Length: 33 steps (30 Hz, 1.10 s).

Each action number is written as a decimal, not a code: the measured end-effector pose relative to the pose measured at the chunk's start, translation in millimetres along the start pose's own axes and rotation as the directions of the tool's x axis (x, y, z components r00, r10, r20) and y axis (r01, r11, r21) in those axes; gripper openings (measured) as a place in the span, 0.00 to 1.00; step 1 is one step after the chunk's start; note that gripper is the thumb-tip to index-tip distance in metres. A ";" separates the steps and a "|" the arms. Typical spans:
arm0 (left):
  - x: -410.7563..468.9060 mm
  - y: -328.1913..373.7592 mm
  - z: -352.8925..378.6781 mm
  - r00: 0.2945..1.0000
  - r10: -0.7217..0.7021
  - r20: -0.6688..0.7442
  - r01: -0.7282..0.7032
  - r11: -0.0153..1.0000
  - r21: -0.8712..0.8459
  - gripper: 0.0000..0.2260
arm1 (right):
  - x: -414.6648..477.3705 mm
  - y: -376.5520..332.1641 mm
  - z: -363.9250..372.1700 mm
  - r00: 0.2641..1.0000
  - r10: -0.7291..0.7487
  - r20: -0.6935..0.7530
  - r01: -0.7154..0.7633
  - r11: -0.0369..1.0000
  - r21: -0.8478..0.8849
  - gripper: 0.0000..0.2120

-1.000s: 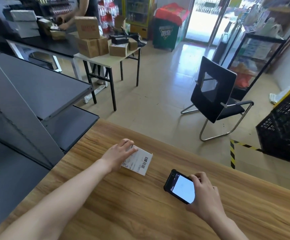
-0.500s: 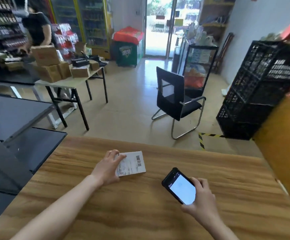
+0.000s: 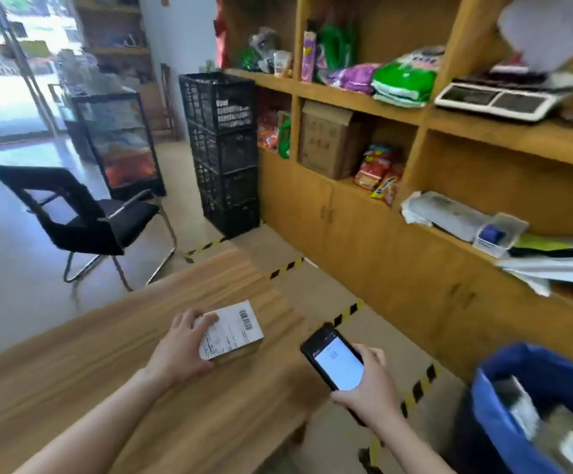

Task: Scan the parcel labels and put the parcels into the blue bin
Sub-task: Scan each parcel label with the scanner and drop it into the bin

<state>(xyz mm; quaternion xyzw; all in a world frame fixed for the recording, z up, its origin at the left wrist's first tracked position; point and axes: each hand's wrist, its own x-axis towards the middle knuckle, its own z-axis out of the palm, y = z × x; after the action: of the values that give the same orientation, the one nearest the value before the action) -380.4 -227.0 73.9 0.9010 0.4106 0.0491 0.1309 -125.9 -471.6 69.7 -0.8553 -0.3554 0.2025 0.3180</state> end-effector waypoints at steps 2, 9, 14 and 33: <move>35.2 62.0 15.5 0.991 0.122 0.046 -0.122 0.993 -0.002 0.41 | -11.1 41.8 -41.0 0.988 0.103 -0.116 -0.104 0.995 0.001 0.40; 112.6 285.8 94.4 0.847 0.487 0.214 -0.488 0.871 -0.048 0.42 | -90.1 183.7 -141.1 0.778 0.509 -0.368 -0.492 0.858 0.147 0.43; 131.8 426.9 166.8 0.700 0.628 0.339 -0.624 0.770 -0.136 0.43 | -129.7 271.9 -186.0 0.602 0.706 -0.374 -0.655 0.704 0.275 0.43; 196.4 710.1 365.5 0.681 0.489 0.545 -0.471 0.862 -0.185 0.40 | -15.7 483.7 -294.7 0.424 0.869 -0.255 -0.760 0.494 0.423 0.24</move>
<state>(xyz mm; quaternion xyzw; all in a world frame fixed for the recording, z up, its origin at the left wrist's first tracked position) 336.8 -596.9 -84.9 0.9463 0.1003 -0.1863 0.2444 264.1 -864.8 -50.3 -0.8938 0.2167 0.1760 0.3511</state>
